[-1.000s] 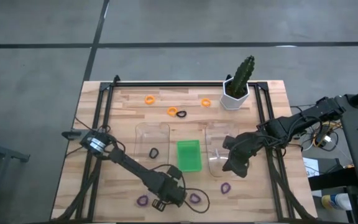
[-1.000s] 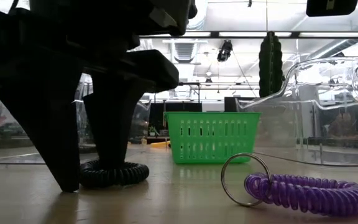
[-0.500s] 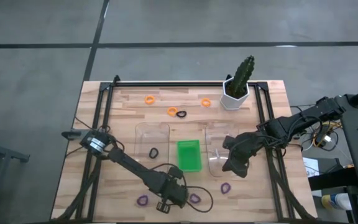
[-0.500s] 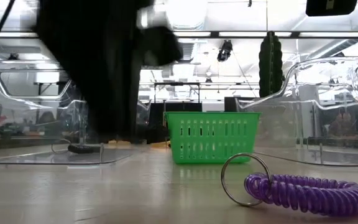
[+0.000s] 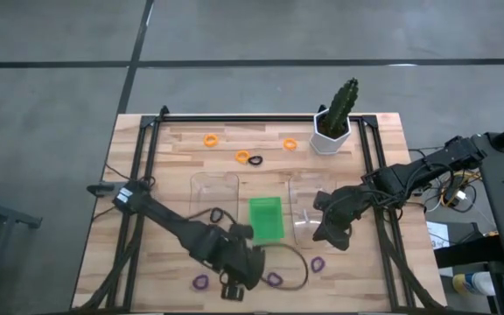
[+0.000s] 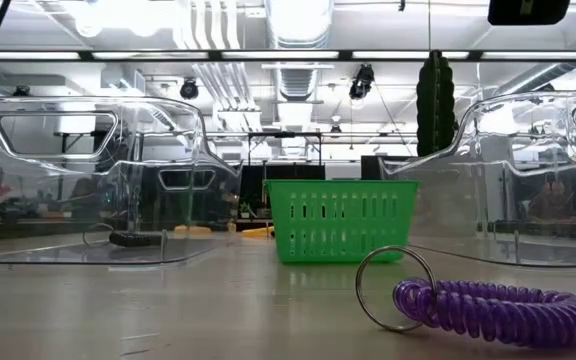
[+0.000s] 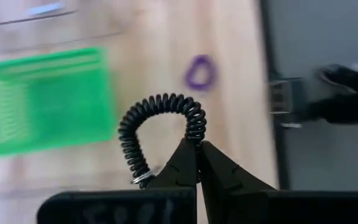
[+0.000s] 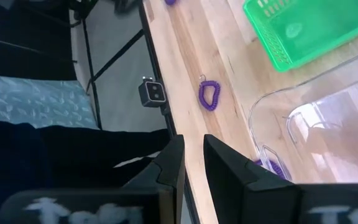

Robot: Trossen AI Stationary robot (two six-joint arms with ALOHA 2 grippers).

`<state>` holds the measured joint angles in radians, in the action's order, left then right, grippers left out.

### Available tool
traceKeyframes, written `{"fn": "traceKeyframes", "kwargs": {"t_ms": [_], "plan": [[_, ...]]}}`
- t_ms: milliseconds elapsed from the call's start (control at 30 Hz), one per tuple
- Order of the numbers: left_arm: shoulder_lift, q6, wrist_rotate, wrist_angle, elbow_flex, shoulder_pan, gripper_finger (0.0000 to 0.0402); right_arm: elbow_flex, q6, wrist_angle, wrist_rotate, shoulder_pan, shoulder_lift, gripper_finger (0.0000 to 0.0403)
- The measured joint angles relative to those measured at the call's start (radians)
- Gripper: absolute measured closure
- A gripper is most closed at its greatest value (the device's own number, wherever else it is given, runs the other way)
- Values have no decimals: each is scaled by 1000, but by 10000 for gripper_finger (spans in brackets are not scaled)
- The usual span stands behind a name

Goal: Sort spring keychains
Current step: Put the bottom black spring keychain into the left transparent bin

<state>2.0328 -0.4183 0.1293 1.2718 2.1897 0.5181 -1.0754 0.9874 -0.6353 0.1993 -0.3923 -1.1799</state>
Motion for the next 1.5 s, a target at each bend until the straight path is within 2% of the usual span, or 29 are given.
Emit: {"fn": "traceKeyframes", "kwargs": {"t_ms": [167,300,500,667,767,867,1000,1233,1500], "plan": [[-81,-34,75,101,-39,-36,401,0,-8,3,0,0,0,346],[-174,-46,131,117,-180,-71,401,0,-15,10,0,0,0,346],[-405,-133,134,-9,-570,-165,401,0,-22,17,-1,0,0,346],[-595,-230,62,-206,-907,-254,401,0,-26,18,-3,0,0,346],[-657,-271,34,-294,-1072,-308,401,0,-31,18,-25,0,0,346],[-679,-306,-26,-365,-1186,-361,401,0,-35,18,-43,0,0,346],[-661,-305,-80,-414,-1250,-380,401,0,-49,20,-46,0,0,346],[-578,-216,-94,-469,-1254,-381,398,0,-54,20,-46,0,0,346],[-479,-221,-141,-538,-1249,-386,328,0,-57,21,-46,0,0,346]]}}
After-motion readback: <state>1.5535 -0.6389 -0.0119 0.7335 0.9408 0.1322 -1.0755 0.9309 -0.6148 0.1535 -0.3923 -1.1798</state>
